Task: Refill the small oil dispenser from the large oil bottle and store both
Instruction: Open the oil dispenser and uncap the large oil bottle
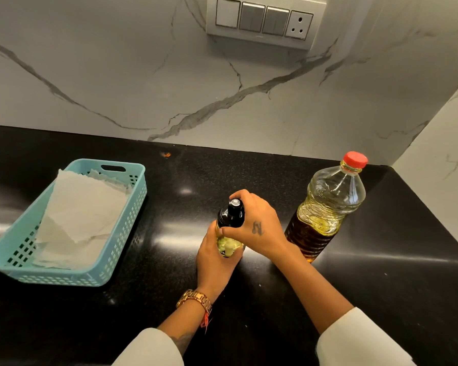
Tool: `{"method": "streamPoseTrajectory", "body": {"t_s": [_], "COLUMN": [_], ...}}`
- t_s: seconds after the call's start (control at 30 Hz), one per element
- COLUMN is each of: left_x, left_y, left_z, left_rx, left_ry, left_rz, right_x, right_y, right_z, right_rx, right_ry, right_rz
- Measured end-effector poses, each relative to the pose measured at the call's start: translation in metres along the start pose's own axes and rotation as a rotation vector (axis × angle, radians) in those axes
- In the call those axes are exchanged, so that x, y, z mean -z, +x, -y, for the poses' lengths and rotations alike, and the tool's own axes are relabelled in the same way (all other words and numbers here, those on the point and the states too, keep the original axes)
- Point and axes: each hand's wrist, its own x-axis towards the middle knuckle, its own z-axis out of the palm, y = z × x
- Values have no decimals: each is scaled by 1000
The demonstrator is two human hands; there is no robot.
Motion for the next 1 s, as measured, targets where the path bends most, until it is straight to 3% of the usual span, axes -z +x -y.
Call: {"method": "streamPoseTrajectory", "body": {"t_s": [0.1, 0.2, 0.37, 0.57, 0.8, 0.93, 1.0], "left_x": [-1, -3, -4, -4, -2, 0, 4], "left_y": [1, 2, 2, 2, 0, -1, -2], "left_z": [1, 2, 8, 10, 9, 3, 0], "left_rx": [12, 15, -11, -52, -53, -34, -36], "left_ry": [33, 50, 34, 79, 58, 37, -6], "left_rz": [-7, -14, -26, -72, -69, -48, -19], "right_x": [15, 32, 34, -6, -25, -17, -6], "right_y": [7, 10, -10, -39, -40, -38, -38], "right_z": [5, 5, -14, -48, -57, -51, -42], "right_rx": [-28, -57, -113, -258, -278, -212, -134], "right_ry": [86, 197, 193, 54, 2, -3, -36], "right_rz": [3, -105, -183, 23, 157, 256, 221]}}
